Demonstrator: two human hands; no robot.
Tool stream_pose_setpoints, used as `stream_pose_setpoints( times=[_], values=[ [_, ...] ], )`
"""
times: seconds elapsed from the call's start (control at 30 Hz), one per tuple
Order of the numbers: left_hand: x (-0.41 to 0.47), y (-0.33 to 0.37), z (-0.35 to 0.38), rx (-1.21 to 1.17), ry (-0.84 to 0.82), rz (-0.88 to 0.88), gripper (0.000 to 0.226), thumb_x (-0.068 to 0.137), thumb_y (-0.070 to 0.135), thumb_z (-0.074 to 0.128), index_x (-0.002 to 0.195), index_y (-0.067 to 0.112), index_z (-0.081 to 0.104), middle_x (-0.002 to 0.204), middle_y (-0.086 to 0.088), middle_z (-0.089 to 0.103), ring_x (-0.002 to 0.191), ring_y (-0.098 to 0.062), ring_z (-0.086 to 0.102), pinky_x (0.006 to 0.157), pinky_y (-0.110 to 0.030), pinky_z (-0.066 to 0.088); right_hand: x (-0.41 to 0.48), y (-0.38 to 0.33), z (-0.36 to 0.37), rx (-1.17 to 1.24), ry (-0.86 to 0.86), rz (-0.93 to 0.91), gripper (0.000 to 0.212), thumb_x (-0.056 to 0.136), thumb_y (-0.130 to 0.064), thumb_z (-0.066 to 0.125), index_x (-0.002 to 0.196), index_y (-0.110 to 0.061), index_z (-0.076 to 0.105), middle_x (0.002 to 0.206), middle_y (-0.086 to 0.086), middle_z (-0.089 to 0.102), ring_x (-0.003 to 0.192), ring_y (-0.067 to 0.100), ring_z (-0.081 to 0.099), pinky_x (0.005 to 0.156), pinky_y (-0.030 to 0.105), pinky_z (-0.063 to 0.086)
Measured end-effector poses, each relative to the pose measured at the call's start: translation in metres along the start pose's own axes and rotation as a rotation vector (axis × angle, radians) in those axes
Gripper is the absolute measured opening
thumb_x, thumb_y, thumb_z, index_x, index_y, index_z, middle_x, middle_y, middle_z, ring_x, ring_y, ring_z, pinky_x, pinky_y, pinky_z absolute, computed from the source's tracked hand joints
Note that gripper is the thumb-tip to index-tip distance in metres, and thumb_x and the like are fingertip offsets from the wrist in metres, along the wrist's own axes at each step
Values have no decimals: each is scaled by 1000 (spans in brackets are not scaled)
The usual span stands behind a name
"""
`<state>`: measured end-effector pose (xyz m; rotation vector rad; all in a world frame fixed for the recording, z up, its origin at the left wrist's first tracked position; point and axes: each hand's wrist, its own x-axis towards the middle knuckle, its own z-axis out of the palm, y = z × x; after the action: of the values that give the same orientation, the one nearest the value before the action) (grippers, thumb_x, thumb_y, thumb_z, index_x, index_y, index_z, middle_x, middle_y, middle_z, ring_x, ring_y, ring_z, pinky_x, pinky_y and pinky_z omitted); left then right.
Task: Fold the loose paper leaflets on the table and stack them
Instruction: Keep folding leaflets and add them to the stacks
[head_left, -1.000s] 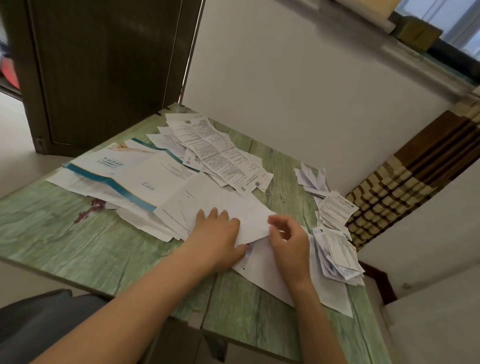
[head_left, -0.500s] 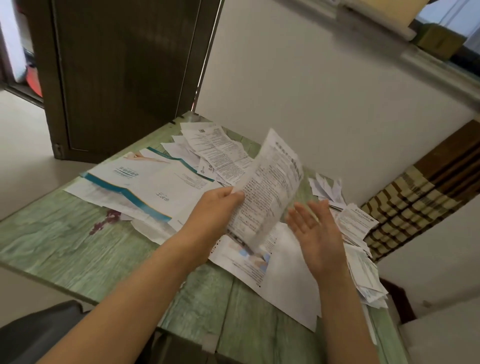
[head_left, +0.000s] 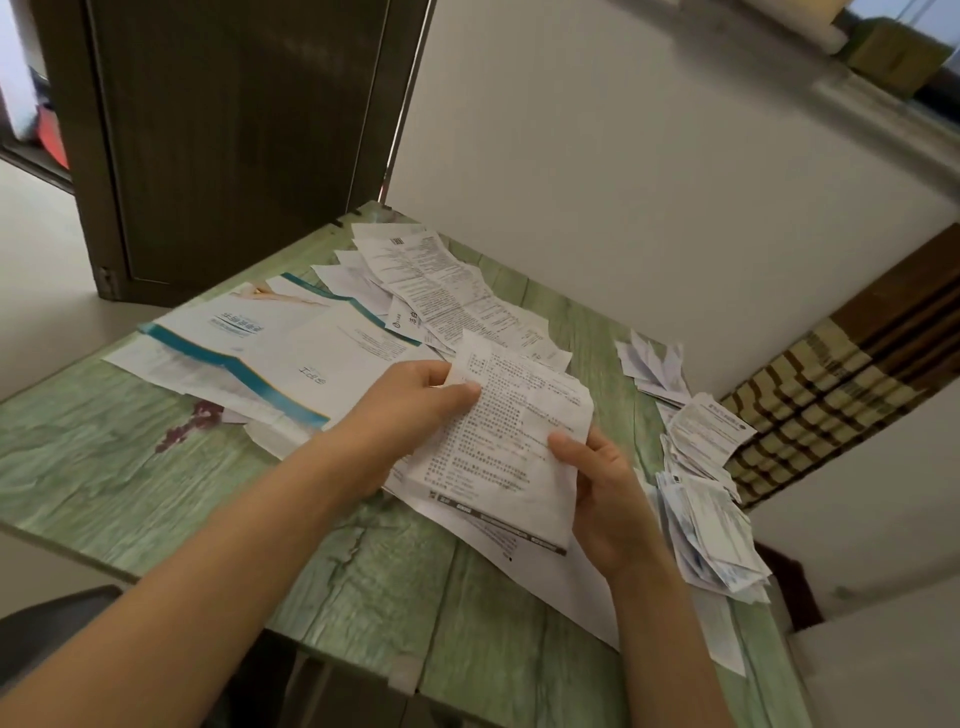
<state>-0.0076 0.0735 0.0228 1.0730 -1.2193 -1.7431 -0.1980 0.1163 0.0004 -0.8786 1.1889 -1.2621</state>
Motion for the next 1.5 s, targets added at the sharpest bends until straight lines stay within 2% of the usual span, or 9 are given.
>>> stream_pose_setpoints(
  times=[0.3, 0.5, 0.7, 0.87, 1.0, 1.1, 1.23, 1.37, 1.5],
  values=[
    [-1, -5, -4, 127, 52, 34, 20, 97, 25, 50, 85, 23, 65, 77, 8, 70, 58, -3, 66, 53, -17, 54, 0, 5, -1, 7, -5, 59, 42, 78, -13, 57, 119, -6, 61, 118, 16, 65, 109, 35, 62, 91, 48, 52],
    [0, -6, -6, 174, 92, 54, 18, 97, 22, 50, 86, 27, 62, 82, 6, 68, 69, -10, 66, 62, -25, 54, 0, 5, 1, 37, -1, 90, 45, 79, -13, 56, 122, -4, 58, 120, 18, 64, 111, 36, 61, 92, 50, 51],
    [1, -6, -7, 144, 69, 41, 19, 97, 15, 49, 87, 24, 62, 82, 4, 70, 63, -8, 67, 57, -21, 56, -2, 2, 5, 106, 16, 83, 40, 76, -8, 55, 116, -7, 61, 114, 16, 67, 96, 32, 68, 65, 36, 59],
    [4, -4, -7, 101, 133, 21, 31, 95, 4, 40, 79, 19, 63, 75, -2, 66, 57, -12, 64, 49, -20, 53, -1, 4, 3, 51, 85, 26, 26, 88, 1, 47, 101, -11, 67, 103, 10, 72, 92, 26, 68, 77, 39, 58],
    [2, -3, -6, 0, 149, -76, 28, 99, 26, 38, 86, 18, 63, 82, -8, 66, 64, -20, 61, 49, -20, 49, -4, 3, 3, -63, 87, -24, 43, 90, 4, 47, 64, -17, 74, 84, 4, 70, 73, 18, 65, 55, 23, 54],
    [4, -6, -6, 45, 150, -107, 38, 96, 48, 43, 80, 19, 60, 77, -3, 66, 64, -16, 62, 59, -21, 48, -3, 3, 3, -121, 86, -26, 46, 91, 3, 48, 59, -18, 73, 83, 2, 68, 70, 15, 64, 48, 20, 49],
    [7, -12, -9, 166, 161, -21, 18, 92, 23, 59, 83, 8, 63, 75, -3, 62, 55, -13, 55, 53, -20, 41, -2, 4, 0, -32, 81, -7, 46, 92, 5, 35, 74, -11, 74, 81, 4, 69, 71, 15, 64, 55, 23, 51],
    [6, -10, -14, 231, 102, -35, 13, 89, 23, 63, 89, 10, 66, 81, -6, 63, 63, -17, 56, 61, -23, 43, 2, 1, -9, 164, 37, 0, 29, 89, -25, 46, 93, -9, 70, 82, 11, 70, 74, 24, 63, 67, 33, 52],
    [1, -13, -4, 380, -40, -32, 26, 88, 24, 64, 87, -2, 68, 76, -8, 60, 64, -17, 55, 65, -25, 43, 3, 5, -9, -45, -137, 117, 68, 47, -54, 86, 101, -16, 70, 88, 10, 70, 76, 24, 64, 72, 37, 50]
  ],
)
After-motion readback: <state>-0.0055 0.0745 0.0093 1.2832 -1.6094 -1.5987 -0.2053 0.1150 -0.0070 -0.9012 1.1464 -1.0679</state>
